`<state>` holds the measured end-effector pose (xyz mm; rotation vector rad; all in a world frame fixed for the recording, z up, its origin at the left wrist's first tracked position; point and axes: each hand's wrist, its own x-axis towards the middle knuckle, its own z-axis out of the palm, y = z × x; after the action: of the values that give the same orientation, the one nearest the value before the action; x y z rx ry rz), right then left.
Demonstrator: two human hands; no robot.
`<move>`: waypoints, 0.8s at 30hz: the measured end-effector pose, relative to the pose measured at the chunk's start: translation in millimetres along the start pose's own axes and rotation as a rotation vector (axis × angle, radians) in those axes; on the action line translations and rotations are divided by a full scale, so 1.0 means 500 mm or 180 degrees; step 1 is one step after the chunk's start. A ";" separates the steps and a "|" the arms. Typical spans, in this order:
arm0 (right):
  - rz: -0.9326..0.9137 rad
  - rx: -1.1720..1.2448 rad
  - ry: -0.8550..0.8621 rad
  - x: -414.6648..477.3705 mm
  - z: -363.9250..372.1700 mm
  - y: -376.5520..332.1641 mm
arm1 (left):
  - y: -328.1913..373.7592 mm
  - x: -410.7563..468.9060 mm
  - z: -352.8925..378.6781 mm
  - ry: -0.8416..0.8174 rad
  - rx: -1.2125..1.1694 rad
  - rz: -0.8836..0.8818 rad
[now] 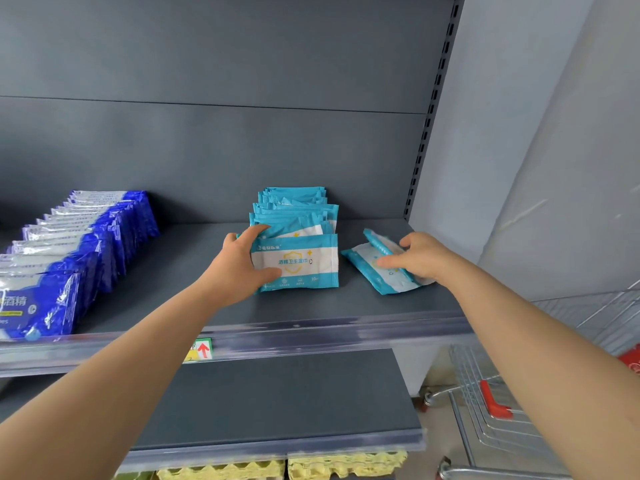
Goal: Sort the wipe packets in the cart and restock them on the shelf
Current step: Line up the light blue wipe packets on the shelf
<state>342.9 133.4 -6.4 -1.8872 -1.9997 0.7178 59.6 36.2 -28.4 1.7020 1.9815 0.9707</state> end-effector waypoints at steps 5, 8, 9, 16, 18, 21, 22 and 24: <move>-0.0021 0.0198 0.0074 -0.001 -0.006 -0.007 | 0.002 -0.005 0.006 0.0134 -0.0014 -0.0055; 0.0044 -0.0157 0.0182 0.001 0.032 -0.018 | -0.004 -0.011 0.007 0.0349 0.0577 -0.0168; 0.0082 -0.0201 0.0147 0.000 0.042 -0.024 | -0.006 -0.013 0.006 0.0371 0.0582 -0.0208; 0.0142 0.0531 0.0042 -0.007 0.032 -0.036 | 0.005 -0.017 0.007 0.0262 -0.0395 -0.0363; 0.0000 0.1097 0.0178 -0.017 0.018 -0.032 | 0.008 -0.012 0.011 0.0313 -0.0443 -0.0312; -0.0497 0.1861 0.0223 -0.045 -0.021 -0.027 | 0.010 -0.008 0.011 0.0328 -0.0535 -0.0265; -0.0693 0.1983 0.0072 -0.054 -0.032 -0.028 | 0.009 -0.006 0.011 0.0338 -0.0607 -0.0211; -0.1003 0.1855 -0.0314 -0.068 -0.036 -0.042 | 0.008 -0.007 0.011 0.0303 -0.0744 -0.0075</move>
<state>338.3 102.4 24.0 -1.1953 -1.8130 1.1580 66.7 34.4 -30.0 1.5278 1.8565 1.2422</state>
